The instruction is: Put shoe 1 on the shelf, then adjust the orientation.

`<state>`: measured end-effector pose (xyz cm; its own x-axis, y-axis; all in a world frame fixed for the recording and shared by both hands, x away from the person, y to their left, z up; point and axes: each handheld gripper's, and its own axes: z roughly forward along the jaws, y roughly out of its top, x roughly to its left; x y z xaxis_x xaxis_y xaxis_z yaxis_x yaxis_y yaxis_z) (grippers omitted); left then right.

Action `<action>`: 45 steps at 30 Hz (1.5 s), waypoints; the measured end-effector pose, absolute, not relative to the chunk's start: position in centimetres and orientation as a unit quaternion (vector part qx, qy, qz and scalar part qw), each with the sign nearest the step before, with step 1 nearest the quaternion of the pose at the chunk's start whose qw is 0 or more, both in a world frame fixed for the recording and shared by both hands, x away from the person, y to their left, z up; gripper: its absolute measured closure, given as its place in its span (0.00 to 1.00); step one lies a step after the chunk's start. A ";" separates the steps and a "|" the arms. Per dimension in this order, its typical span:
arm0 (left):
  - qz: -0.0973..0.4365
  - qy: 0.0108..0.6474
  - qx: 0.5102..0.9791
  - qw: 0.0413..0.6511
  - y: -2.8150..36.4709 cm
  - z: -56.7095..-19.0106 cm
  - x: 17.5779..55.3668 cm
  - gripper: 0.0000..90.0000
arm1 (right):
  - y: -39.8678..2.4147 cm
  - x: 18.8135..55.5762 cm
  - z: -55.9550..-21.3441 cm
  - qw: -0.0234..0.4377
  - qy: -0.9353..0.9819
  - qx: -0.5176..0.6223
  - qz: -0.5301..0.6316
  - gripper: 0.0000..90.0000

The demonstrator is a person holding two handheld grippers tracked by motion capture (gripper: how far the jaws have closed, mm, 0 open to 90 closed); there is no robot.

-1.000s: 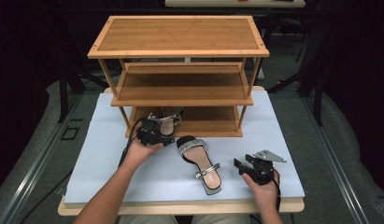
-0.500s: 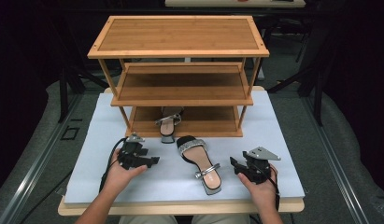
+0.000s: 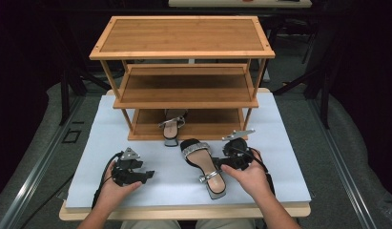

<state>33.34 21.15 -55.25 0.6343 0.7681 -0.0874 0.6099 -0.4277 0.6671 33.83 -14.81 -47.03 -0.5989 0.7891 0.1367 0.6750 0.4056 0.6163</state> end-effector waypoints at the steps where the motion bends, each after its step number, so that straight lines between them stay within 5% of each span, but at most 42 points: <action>1: 0.118 0.415 0.836 0.340 21.2 -55.3 33.3 0.38 | -14.2 34.0 -46.9 0.090 0.838 0.441 0.308 0.45; 4: 0.117 0.426 0.830 0.340 21.7 -55.5 33.4 0.38 | -12.7 34.6 -46.8 0.053 0.855 0.426 0.292 0.44; 13: 0.111 0.448 0.810 0.362 22.5 -55.4 33.6 0.38 | -9.5 34.5 -46.8 0.073 0.895 0.395 0.194 0.44; 45: 0.100 0.452 0.808 0.364 22.9 -55.6 33.3 0.39 | -7.7 38.5 -50.4 -0.025 0.881 0.470 0.048 0.36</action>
<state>33.29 22.89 -55.61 0.5708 0.8039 -0.1674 0.6582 -0.3260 0.6785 38.53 -7.73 -50.39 -0.5564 0.8262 0.0888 0.8309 0.5531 0.0602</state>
